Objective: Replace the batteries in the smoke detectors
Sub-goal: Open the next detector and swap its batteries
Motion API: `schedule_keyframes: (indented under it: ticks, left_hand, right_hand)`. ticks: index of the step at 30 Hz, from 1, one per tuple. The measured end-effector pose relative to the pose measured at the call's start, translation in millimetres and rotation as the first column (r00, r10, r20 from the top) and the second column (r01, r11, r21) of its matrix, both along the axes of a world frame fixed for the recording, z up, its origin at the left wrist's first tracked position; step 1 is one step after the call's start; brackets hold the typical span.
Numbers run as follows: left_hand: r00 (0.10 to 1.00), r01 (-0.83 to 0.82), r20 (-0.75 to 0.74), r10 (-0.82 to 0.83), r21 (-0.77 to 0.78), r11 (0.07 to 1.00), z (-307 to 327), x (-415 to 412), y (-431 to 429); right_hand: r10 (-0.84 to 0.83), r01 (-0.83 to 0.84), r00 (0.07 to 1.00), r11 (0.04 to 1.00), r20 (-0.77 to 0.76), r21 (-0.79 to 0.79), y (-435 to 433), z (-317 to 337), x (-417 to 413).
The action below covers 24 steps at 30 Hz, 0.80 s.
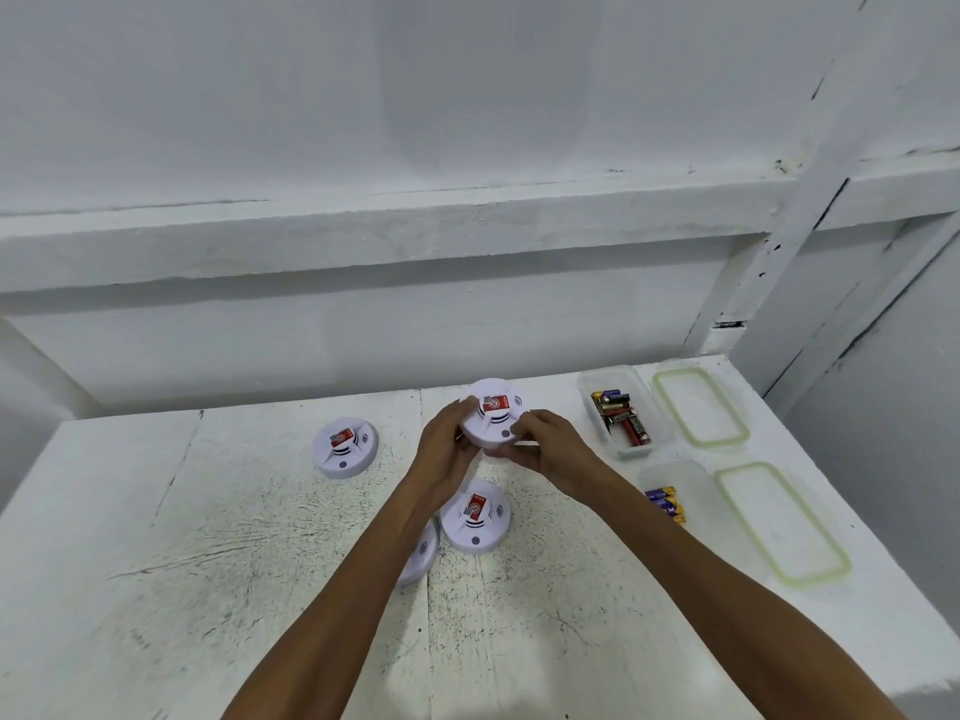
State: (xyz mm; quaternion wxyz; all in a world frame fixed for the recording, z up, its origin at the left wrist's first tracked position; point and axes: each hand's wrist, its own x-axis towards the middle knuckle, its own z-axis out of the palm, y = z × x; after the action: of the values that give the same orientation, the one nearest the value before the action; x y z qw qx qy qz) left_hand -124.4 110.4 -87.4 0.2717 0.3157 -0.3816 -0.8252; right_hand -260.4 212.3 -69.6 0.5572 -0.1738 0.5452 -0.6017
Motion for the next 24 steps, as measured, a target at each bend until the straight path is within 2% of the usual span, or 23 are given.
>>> schedule_keyframes:
  ticks: [4, 7, 10, 13, 17, 24]
  left_hand:
    - [1.000, -0.013, -0.001, 0.013, -0.073, 0.997, -3.5, 5.6, 5.0]
    - [0.998, -0.044, -0.038, 0.042, -0.050, 0.998, -2.8, 8.4, 3.9]
    - [0.998, -0.048, -0.040, 0.047, -0.038, 0.998, -3.5, 10.4, 2.3]
    - [0.998, -0.052, -0.039, 0.051, -0.030, 0.998, -6.2, 10.8, 2.5]
    - [0.998, -0.050, -0.048, 0.049, -0.025, 0.998, -7.1, 11.8, 4.5]
    - [0.998, -0.028, -0.050, 0.027, -0.026, 0.999, -8.6, 11.7, 6.3]
  right_hand:
    - [0.008, -0.007, 0.997, 1.000, -0.071, 0.027, -3.2, -1.0, 3.2]
    - [0.049, -0.049, 0.987, 0.999, -0.153, 0.002, -3.9, -2.5, 0.3]
    - [0.087, -0.097, 0.982, 0.994, -0.168, -0.053, -2.0, 0.2, 1.4]
    - [0.084, -0.115, 0.957, 0.988, -0.277, -0.099, 1.3, 4.0, 4.4]
    - [0.065, -0.114, 0.921, 0.988, -0.384, -0.108, 0.2, 4.0, 7.4]
    - [0.074, -0.133, 0.885, 0.987, -0.460, -0.096, 2.8, -1.6, 6.4]
